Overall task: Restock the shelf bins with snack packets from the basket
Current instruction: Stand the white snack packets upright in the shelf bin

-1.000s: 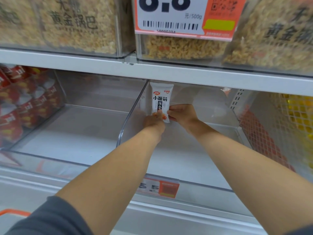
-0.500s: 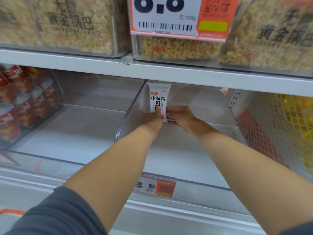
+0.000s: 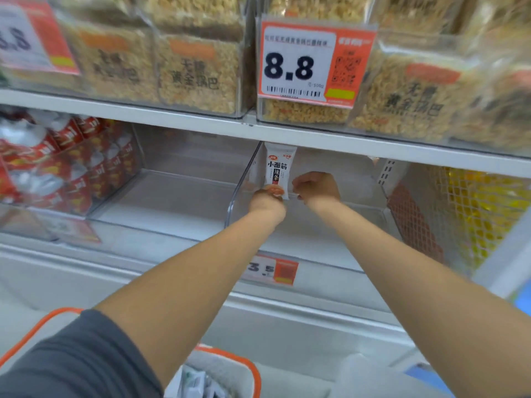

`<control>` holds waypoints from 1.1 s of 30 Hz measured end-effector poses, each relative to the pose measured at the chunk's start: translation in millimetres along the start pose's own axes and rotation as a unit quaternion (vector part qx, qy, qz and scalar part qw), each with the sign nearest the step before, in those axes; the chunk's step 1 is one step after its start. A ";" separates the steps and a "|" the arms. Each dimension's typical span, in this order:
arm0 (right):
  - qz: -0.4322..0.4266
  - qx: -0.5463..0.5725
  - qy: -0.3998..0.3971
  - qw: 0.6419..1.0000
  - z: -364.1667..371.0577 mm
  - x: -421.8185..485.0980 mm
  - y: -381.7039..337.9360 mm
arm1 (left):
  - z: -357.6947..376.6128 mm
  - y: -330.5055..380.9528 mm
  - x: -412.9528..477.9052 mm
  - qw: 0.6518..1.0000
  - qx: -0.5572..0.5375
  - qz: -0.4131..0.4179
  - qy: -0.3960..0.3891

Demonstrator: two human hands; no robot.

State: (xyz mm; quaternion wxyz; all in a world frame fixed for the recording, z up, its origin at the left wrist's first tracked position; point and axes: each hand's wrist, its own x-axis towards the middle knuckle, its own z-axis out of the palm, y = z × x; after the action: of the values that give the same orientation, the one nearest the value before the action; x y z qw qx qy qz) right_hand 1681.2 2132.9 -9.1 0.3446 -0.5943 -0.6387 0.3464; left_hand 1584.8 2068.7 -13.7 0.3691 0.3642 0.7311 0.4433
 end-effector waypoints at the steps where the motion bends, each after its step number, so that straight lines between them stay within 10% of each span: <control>1: -0.027 -0.010 0.003 1.000 -1.3 -13.1 -4.4 | -5.8 -0.2 -11.5 1.000 0.025 0.010 0.013; 11: -0.277 -0.060 0.076 0.956 1.4 -171.7 -15.6 | -78.2 -45.2 -133.3 0.994 0.032 0.084 0.066; 18: -0.201 -0.119 -0.176 0.956 72.6 -259.8 50.7 | -130.6 -160.1 -166.4 0.985 0.169 -0.019 -0.030; 27: -0.133 -0.352 -0.469 0.799 167.1 -296.1 155.1 | -149.3 -236.3 -149.5 0.951 0.243 -0.125 -0.141; 33: -0.317 -0.430 -0.404 0.742 204.7 -314.6 176.6 | -151.0 -250.1 -146.5 0.942 0.256 -0.156 -0.152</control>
State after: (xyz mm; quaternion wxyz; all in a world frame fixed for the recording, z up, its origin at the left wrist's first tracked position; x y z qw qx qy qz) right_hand 1616.3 1821.7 -275.5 -0.1483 -0.2468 -0.9509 0.1136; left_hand 1470.9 1800.0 -160.8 0.4348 0.3909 0.8026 0.1179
